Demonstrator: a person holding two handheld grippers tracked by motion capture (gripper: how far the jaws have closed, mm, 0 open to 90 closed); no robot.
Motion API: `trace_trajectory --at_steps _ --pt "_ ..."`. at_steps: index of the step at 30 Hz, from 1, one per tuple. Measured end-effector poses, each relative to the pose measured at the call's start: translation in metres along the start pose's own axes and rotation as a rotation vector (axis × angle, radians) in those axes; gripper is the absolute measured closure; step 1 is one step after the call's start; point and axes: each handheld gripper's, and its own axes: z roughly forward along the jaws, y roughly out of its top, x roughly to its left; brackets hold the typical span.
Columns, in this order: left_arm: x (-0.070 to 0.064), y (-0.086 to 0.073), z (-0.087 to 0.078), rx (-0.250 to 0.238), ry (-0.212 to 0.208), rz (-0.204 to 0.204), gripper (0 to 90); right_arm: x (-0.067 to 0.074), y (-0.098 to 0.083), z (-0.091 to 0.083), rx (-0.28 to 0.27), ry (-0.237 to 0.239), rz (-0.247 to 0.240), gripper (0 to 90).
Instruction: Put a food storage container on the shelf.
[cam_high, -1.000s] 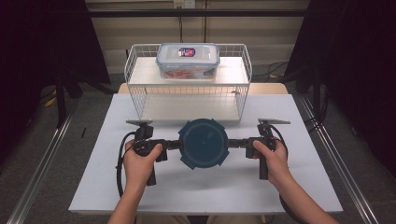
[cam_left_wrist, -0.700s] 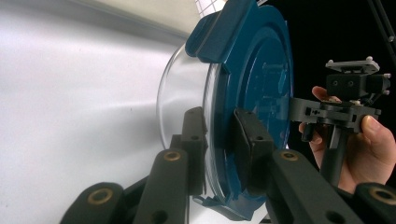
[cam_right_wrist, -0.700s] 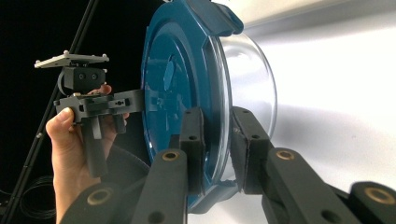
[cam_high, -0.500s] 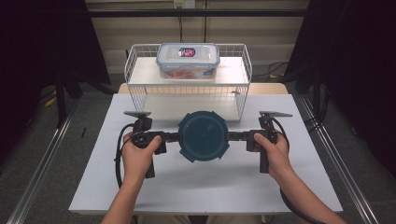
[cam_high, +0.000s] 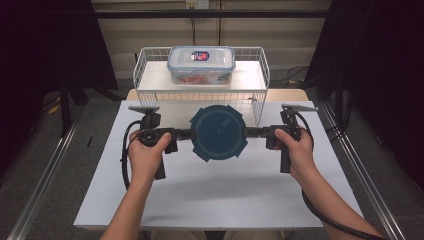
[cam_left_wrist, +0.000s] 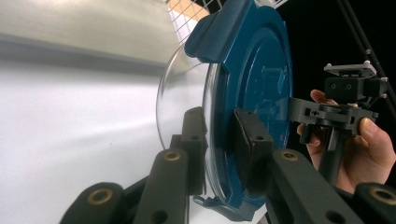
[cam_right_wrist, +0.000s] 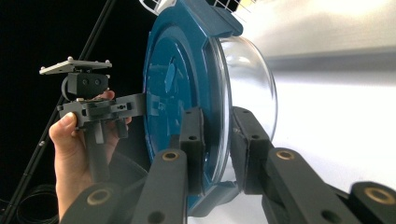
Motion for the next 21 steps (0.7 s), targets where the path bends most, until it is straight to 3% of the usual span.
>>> trace_trajectory --at_steps 21 --pt "-0.022 0.036 -0.01 -0.024 -0.013 0.032 75.3 0.025 0.034 -0.006 -0.031 0.008 -0.025 75.8"
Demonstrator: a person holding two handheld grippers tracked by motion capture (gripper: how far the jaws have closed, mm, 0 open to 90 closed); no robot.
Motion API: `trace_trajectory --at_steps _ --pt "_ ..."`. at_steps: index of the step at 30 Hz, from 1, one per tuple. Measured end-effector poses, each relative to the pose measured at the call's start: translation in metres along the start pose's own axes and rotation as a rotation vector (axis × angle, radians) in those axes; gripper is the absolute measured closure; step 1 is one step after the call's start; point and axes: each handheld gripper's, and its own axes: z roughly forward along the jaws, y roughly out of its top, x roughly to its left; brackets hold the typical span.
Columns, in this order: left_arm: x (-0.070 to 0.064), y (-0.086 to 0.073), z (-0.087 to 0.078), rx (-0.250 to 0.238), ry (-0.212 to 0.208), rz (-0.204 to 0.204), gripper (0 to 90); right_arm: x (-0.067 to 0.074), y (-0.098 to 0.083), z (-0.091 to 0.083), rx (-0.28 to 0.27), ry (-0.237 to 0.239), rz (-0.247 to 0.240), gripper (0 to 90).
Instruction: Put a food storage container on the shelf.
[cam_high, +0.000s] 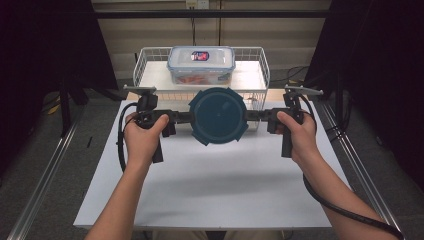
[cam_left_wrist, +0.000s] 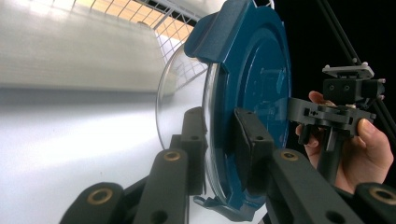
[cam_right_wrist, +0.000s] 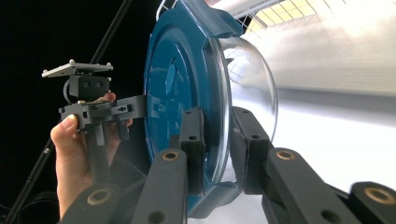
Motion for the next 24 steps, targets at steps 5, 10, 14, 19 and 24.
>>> trace_trajectory --at_steps 5,10,14,19,24 --pt "-0.004 0.011 -0.002 -0.007 -0.004 0.011 75.3 0.004 0.009 0.0 -0.009 0.002 0.006 75.8" --pt "-0.007 0.02 -0.006 -0.021 -0.015 0.008 75.2 0.009 0.018 0.002 -0.014 0.011 0.009 75.8" --pt "-0.008 0.028 -0.011 -0.03 -0.018 0.009 75.2 0.014 0.026 0.004 -0.016 0.016 0.007 75.7" --pt "-0.011 0.038 -0.017 -0.04 -0.027 0.008 75.2 0.021 0.035 0.007 -0.022 0.024 0.0 75.8" --pt "-0.017 0.048 -0.022 -0.056 -0.032 0.022 75.2 0.031 0.046 0.006 -0.027 0.027 -0.014 75.7"
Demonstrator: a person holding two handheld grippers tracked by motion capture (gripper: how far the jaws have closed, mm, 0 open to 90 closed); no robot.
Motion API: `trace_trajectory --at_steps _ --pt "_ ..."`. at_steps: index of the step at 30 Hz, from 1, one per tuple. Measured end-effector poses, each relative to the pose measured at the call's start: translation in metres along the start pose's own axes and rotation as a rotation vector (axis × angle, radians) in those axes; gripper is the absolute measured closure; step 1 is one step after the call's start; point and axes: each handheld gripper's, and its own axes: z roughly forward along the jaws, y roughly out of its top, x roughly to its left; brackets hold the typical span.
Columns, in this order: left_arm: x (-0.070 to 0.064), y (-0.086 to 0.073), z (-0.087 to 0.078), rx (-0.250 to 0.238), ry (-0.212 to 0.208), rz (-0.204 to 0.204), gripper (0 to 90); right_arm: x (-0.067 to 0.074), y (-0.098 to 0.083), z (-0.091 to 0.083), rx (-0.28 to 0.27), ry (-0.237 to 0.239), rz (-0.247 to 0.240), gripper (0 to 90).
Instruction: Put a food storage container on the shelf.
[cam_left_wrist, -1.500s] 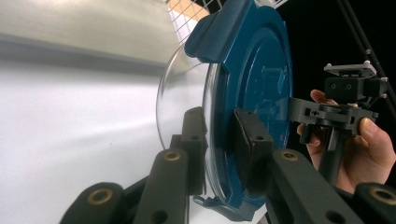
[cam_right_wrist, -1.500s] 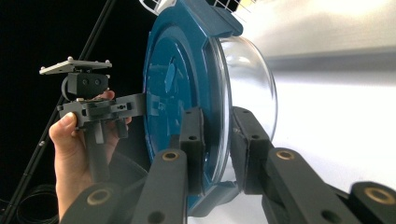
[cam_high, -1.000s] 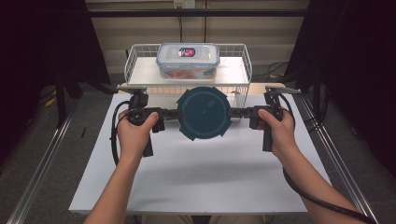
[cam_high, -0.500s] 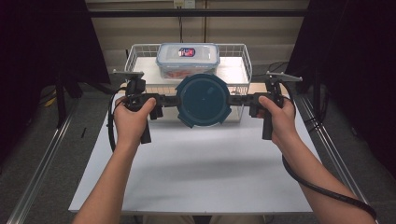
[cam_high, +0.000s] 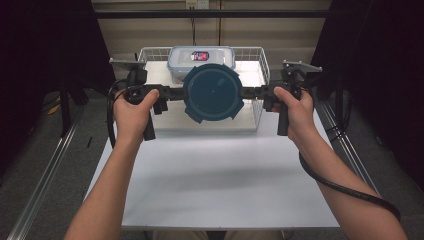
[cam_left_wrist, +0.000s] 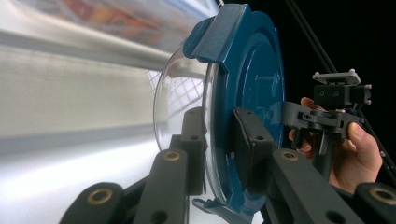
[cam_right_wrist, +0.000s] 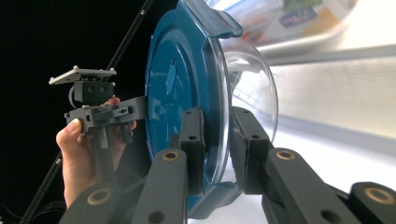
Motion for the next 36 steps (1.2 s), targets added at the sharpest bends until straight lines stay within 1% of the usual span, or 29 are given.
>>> trace_trajectory --at_steps 7,12,15,16,17,21,23,24,25,26,27,28,30,33,34,35,36 --pt "-0.008 0.017 -0.004 -0.024 0.011 0.016 75.2 0.011 0.017 0.003 -0.015 0.002 -0.018 75.7" --pt "-0.009 0.032 -0.004 -0.029 0.015 0.023 75.2 0.015 0.028 0.006 -0.02 0.009 -0.02 75.8" --pt "-0.01 0.041 -0.002 -0.03 0.015 0.016 75.1 0.015 0.037 0.008 -0.022 0.01 -0.015 75.7" --pt "-0.009 0.045 -0.002 -0.026 0.016 0.018 75.2 0.015 0.039 0.009 -0.026 0.011 -0.013 75.7" --pt "-0.009 0.048 -0.001 -0.027 0.012 0.01 75.1 0.015 0.042 0.01 -0.027 0.012 -0.007 75.7" --pt "-0.008 0.061 0.003 -0.024 0.009 0.011 75.1 0.015 0.053 0.011 -0.03 0.01 0.003 75.8" --pt "-0.008 0.067 0.005 -0.029 -0.005 0.003 75.1 0.016 0.059 0.012 -0.037 0.015 0.015 75.8" --pt "-0.008 0.069 0.006 -0.037 -0.001 0.007 75.1 0.016 0.062 0.011 -0.039 0.013 0.017 75.8" --pt "-0.008 0.072 0.008 -0.038 -0.009 -0.002 75.1 0.018 0.065 0.011 -0.044 0.01 0.015 75.7" --pt "-0.008 0.075 0.008 -0.039 -0.01 -0.002 75.1 0.018 0.069 0.011 -0.045 0.008 0.014 75.7" --pt "-0.008 0.077 0.01 -0.043 -0.009 -0.004 75.1 0.018 0.071 0.011 -0.046 0.009 0.026 75.7" --pt "-0.007 0.08 0.011 -0.042 -0.007 -0.004 75.0 0.017 0.074 0.012 -0.053 0.007 0.017 75.7" --pt "-0.005 0.085 0.014 -0.054 -0.001 -0.005 75.0 0.017 0.079 0.014 -0.058 0.002 0.027 75.7" --pt "-0.001 0.091 0.018 -0.051 0.005 -0.023 75.0 0.015 0.085 0.017 -0.061 -0.011 0.037 75.6" --pt "0.001 0.093 0.02 -0.052 0.008 -0.029 75.0 0.014 0.088 0.019 -0.059 -0.012 0.053 75.6" --pt "0.003 0.094 0.021 -0.057 0.01 -0.03 75.0 0.012 0.09 0.021 -0.068 -0.012 0.051 75.6" --pt "0.005 0.096 0.022 -0.054 0.01 -0.04 75.0 0.011 0.092 0.023 -0.07 -0.009 0.067 75.7"
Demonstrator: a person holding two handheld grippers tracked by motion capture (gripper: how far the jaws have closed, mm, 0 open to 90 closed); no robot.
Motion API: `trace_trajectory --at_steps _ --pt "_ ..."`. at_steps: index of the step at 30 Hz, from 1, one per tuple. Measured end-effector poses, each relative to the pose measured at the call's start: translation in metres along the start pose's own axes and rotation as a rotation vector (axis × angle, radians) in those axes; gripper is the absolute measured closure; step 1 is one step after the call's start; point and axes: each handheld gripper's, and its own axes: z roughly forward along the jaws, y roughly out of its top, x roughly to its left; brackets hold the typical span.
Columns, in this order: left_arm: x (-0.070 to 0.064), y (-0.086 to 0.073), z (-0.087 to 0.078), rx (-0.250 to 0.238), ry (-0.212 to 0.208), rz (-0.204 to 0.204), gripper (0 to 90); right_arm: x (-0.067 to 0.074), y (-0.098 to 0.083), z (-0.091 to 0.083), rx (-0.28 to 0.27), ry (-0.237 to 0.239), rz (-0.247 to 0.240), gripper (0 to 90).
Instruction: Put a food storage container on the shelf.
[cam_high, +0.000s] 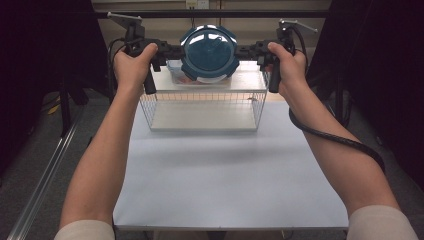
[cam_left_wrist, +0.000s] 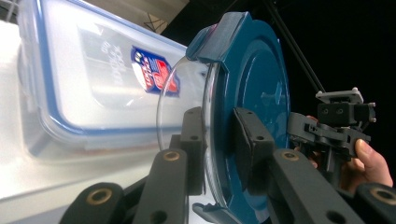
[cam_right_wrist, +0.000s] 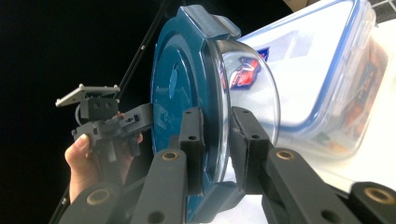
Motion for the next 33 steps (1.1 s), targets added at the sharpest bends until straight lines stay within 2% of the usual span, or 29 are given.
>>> trace_trajectory --at_steps 3,8,13,17,21,24,28,30,33 --pt "0.005 0.005 0.003 0.002 -0.003 -0.021 74.9 -0.003 0.005 0.004 0.0 0.0 0.018 75.7" --pt "0.006 0.011 0.005 -0.01 0.002 -0.031 74.9 -0.005 0.012 0.009 -0.021 -0.003 0.038 75.7" --pt "0.009 0.016 0.01 -0.044 0.013 -0.045 74.3 -0.007 0.018 0.016 -0.047 -0.014 0.075 75.5" --pt "0.011 0.019 0.014 -0.068 0.008 -0.067 73.6 -0.01 0.023 0.021 -0.081 -0.026 0.094 75.4" --pt "0.014 0.022 0.017 -0.096 0.004 -0.076 73.0 -0.012 0.027 0.024 -0.093 -0.024 0.122 75.2" --pt "0.016 0.023 0.018 -0.112 0.016 -0.064 72.2 -0.014 0.029 0.028 -0.111 -0.028 0.132 75.0" --pt "0.02 0.024 0.02 -0.143 0.012 -0.064 71.0 -0.015 0.03 0.032 -0.136 -0.035 0.157 74.6" --pt "0.021 0.024 0.022 -0.173 0.014 -0.071 70.3 -0.017 0.03 0.035 -0.161 -0.023 0.182 74.3" --pt "0.021 0.024 0.023 -0.195 0.038 -0.043 69.2 -0.018 0.029 0.041 -0.194 -0.023 0.198 73.7"
